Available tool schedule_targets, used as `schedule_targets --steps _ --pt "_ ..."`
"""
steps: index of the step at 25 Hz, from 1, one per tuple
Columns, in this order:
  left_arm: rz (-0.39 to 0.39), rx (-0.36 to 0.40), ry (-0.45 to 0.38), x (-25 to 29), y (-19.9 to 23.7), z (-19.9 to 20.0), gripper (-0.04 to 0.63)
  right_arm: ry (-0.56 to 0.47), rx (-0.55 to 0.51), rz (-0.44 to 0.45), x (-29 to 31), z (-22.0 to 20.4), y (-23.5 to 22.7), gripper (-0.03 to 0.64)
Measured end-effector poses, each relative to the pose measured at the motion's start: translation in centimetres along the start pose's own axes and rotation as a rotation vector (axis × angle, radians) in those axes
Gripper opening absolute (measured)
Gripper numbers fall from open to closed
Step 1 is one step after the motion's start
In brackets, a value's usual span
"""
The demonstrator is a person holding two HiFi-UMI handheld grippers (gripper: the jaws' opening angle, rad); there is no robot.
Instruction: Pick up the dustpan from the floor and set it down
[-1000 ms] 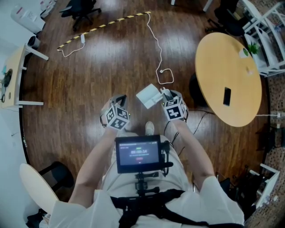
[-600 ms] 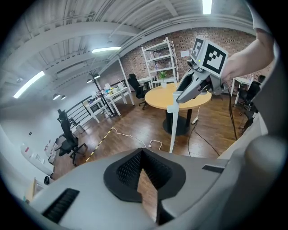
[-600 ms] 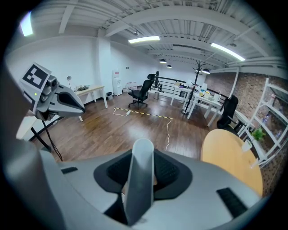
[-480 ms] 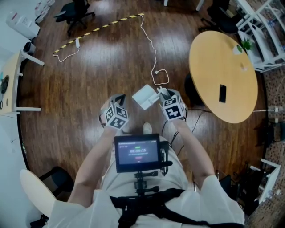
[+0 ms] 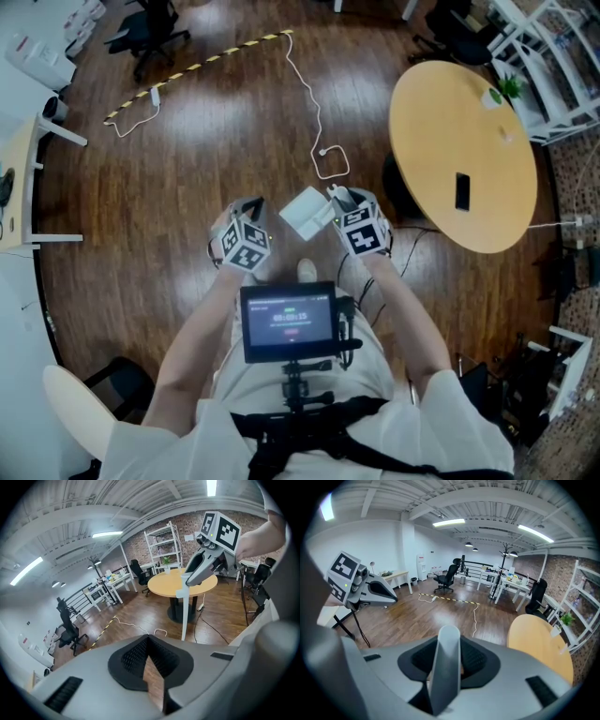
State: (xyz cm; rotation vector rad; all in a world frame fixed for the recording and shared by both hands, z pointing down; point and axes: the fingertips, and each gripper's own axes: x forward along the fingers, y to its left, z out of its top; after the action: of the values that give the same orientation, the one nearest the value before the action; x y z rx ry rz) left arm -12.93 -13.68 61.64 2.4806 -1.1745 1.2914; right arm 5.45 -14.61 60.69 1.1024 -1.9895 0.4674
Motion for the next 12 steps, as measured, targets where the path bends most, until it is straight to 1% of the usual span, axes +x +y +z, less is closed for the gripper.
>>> schedule_targets --steps 12 --pt "-0.01 0.005 -0.009 0.4 -0.3 0.6 -0.006 -0.007 0.021 0.006 -1.2 -0.2 -0.2 0.144"
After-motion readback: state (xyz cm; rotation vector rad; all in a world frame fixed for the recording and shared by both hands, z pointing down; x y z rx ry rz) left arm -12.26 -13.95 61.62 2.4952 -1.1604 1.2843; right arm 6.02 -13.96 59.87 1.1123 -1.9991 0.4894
